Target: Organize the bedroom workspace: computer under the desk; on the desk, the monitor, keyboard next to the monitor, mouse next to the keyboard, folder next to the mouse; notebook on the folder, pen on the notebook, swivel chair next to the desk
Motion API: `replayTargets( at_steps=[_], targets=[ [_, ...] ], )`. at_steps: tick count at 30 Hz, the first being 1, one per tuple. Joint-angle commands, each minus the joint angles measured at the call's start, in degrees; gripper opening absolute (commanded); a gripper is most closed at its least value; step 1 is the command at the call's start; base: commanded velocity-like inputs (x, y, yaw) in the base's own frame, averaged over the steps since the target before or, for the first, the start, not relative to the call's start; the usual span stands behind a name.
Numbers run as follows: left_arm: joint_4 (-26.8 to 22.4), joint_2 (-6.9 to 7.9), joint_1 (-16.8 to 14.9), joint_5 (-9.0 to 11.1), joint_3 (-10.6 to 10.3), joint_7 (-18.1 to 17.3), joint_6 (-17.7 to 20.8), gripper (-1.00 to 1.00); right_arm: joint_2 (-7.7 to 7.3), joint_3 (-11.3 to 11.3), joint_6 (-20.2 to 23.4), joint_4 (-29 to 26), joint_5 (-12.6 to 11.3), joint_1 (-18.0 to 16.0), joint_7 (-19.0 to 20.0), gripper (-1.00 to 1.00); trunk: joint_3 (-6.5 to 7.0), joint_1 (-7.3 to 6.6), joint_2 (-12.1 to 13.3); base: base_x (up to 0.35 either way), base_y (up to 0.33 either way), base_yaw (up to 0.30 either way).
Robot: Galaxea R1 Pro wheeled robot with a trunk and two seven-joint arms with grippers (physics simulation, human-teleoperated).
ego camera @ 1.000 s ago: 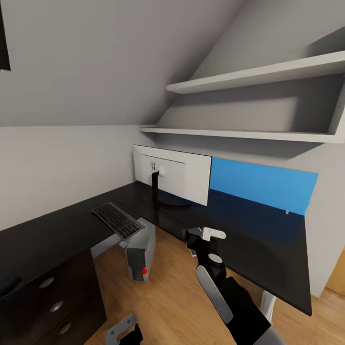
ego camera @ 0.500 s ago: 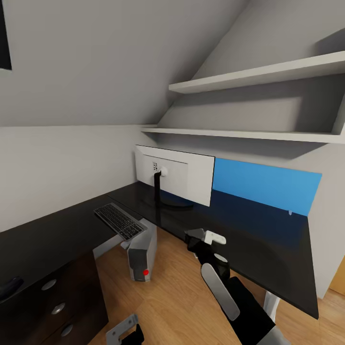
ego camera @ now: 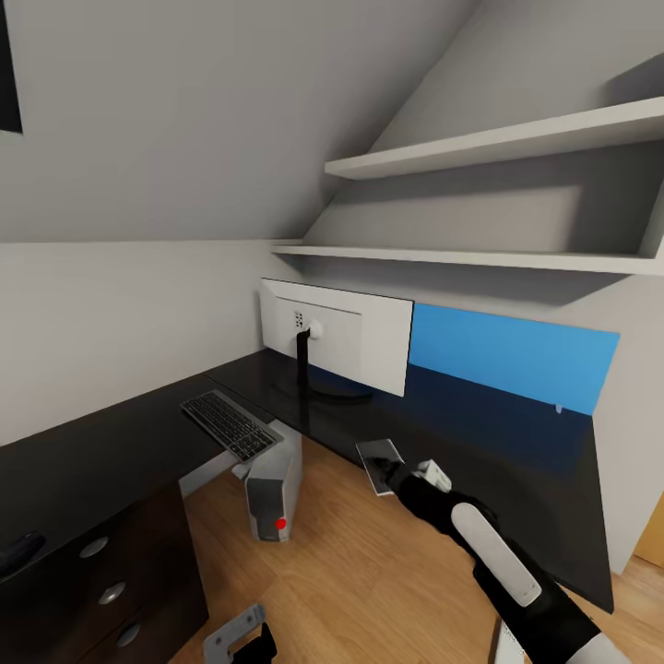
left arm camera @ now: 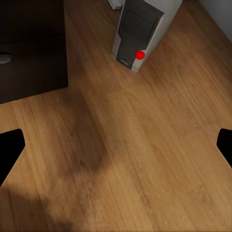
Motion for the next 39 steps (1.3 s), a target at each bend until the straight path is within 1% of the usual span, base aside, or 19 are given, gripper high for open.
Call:
replayTargets(
  at_steps=[1,3,4,5,6,7,11,16,26,31,34,37,38,39],
  targets=[
    [-0.10,-0.03,-0.01,-0.02,0.02,0.28,0.51,1.00,-0.59,0.05,0.00,-0.08,-1.15,-0.04,0.19,1.00,-0.24,0.23,-0.45,0.000,0.000,0.000],
    [-0.09,-0.03,-0.01,-0.03,0.03,0.29,0.51,1.00,-1.00,-0.07,-0.02,0.01,-1.60,-0.03,0.59,1.00,-0.60,0.67,-1.25,0.000,0.000,0.000],
    [-0.09,-0.04,-0.01,-0.04,0.04,0.30,0.51,1.00,-1.32,-0.54,-0.07,0.14,-1.88,-0.02,0.93,1.00,-0.78,0.89,-1.66,0.000,0.000,0.000],
    [-0.12,-0.03,-0.01,-0.02,0.05,0.31,0.51,1.00,-1.59,-2.46,-0.23,0.44,-2.07,-0.01,1.40,1.00,-0.96,1.11,-2.06,0.000,0.000,0.000],
    [-0.24,-0.01,-0.01,0.01,0.08,0.34,0.51,1.00,-1.55,-3.77,-0.33,1.67,-2.06,-0.01,1.57,1.00,-1.14,1.33,-2.46,0.000,0.000,0.000],
    [-0.38,0.01,-0.01,0.00,0.14,0.37,0.51,1.00,-1.52,-4.29,-0.37,3.16,-2.05,-0.01,1.63,1.00,-1.32,1.55,-2.86,0.000,0.000,0.000],
    [-0.70,0.03,-0.01,-0.01,0.21,0.42,0.51,1.00,-1.36,-4.97,-0.42,6.12,-1.97,-0.01,1.75,1.00,-2.04,2.43,-4.46,0.000,0.000,0.000],
    [-0.78,0.04,-0.01,-0.04,0.23,0.47,0.51,1.00,-1.21,-5.07,-0.64,7.39,-1.57,-0.01,1.74,1.00,-2.93,3.52,-6.47,0.000,0.000,0.000],
    [-0.77,0.04,-0.01,-0.06,0.17,0.49,0.51,1.00,-1.03,-4.89,-1.94,7.70,-1.32,-0.01,1.81,1.00,-4.73,5.72,-10.48,0.000,0.000,0.000],
    [-0.79,0.04,-0.01,-0.06,0.15,0.49,0.51,1.00,-0.96,-4.84,-2.00,7.75,-1.25,-0.01,1.80,1.00,-4.73,5.72,-10.48,0.000,0.000,0.000],
    [-0.78,0.04,-0.01,-0.06,0.15,0.46,0.51,1.00,-0.48,-4.77,-2.03,7.78,-1.14,-0.01,1.79,1.00,-4.73,5.72,-10.48,0.000,0.000,0.000],
    [-0.79,0.04,-0.01,-0.06,0.20,0.48,0.51,1.00,0.35,-4.78,-2.02,7.79,1.01,-0.01,1.77,1.00,-5.27,6.38,-11.68,0.000,0.000,0.000],
    [-0.79,0.04,-0.01,-0.06,0.22,0.49,0.51,1.00,0.96,-4.83,-2.02,7.80,2.65,-0.01,1.75,1.00,-5.45,6.60,-12.08,0.000,0.000,0.000],
    [-0.79,0.04,-0.01,-0.06,0.22,0.49,0.51,1.00,1.12,-4.84,-2.02,7.80,2.96,-0.01,1.77,1.00,-5.63,6.82,-12.48,0.000,0.000,0.000]
  ],
)
